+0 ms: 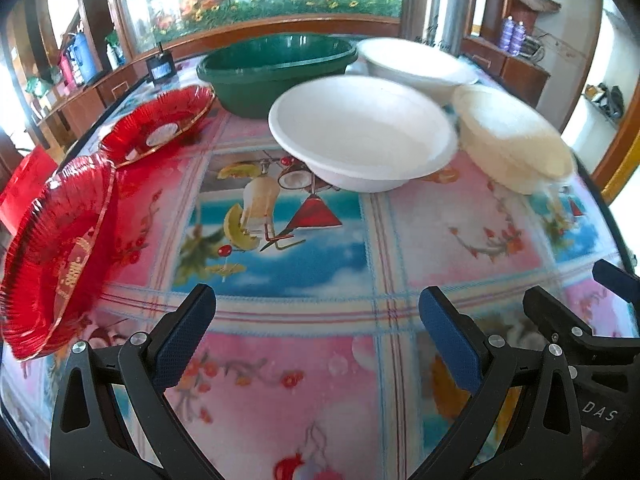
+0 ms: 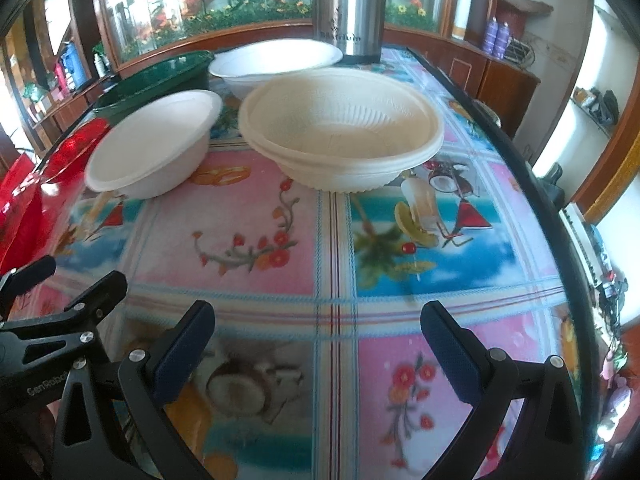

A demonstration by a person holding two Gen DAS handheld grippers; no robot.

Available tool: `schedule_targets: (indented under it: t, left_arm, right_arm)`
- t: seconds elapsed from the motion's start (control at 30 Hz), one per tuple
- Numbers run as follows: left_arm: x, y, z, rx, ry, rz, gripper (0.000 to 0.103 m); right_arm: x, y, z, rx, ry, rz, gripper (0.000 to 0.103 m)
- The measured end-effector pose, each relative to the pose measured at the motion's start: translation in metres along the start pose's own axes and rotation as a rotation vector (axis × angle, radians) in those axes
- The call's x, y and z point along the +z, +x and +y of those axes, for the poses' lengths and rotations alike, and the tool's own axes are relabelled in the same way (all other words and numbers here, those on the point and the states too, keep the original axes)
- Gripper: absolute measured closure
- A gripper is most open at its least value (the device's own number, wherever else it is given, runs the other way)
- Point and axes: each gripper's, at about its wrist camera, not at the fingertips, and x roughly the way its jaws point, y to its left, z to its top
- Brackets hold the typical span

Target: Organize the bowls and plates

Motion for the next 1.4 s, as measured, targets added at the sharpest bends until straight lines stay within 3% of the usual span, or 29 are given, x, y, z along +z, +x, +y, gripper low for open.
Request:
schedule_targets:
  t: [0.47,0.87,1.03,1.13,1.3,1.4]
  left_arm:
    - [-0.008,-0.066,0.047,0.011,-0.033,-0.11,0.001]
    - [-0.008,-0.091,0.142,0.065,-0.076,-0.11,0.001]
    - [-0.008,-0.097,0.199,0.108,-0.17,-0.134,0.001]
    - [-0.01,-0.093,0.228,0.145,-0.209,-0.12,0.001]
    - [-0.012,-0.079,0.258,0.158,-0.26,-0.086,0.001]
    - [-0.012,-0.067,0.274,0.166,-0.281,-0.056,0.001]
  right_arm:
    - [0.0,-0.047,0.03,0.134,-0.042,-0.092,0.001]
    - [0.023,-0.055,0.12,0.269,-0.231,-0.113,0.01]
    - [0.034,-0.041,0.166,0.332,-0.309,-0.076,0.015]
    - [0.042,-0.029,0.192,0.356,-0.339,-0.046,0.026]
    - [0.061,-0.001,0.216,0.38,-0.332,0.02,0.029]
    - [0.069,0.011,0.228,0.394,-0.331,0.064,0.04]
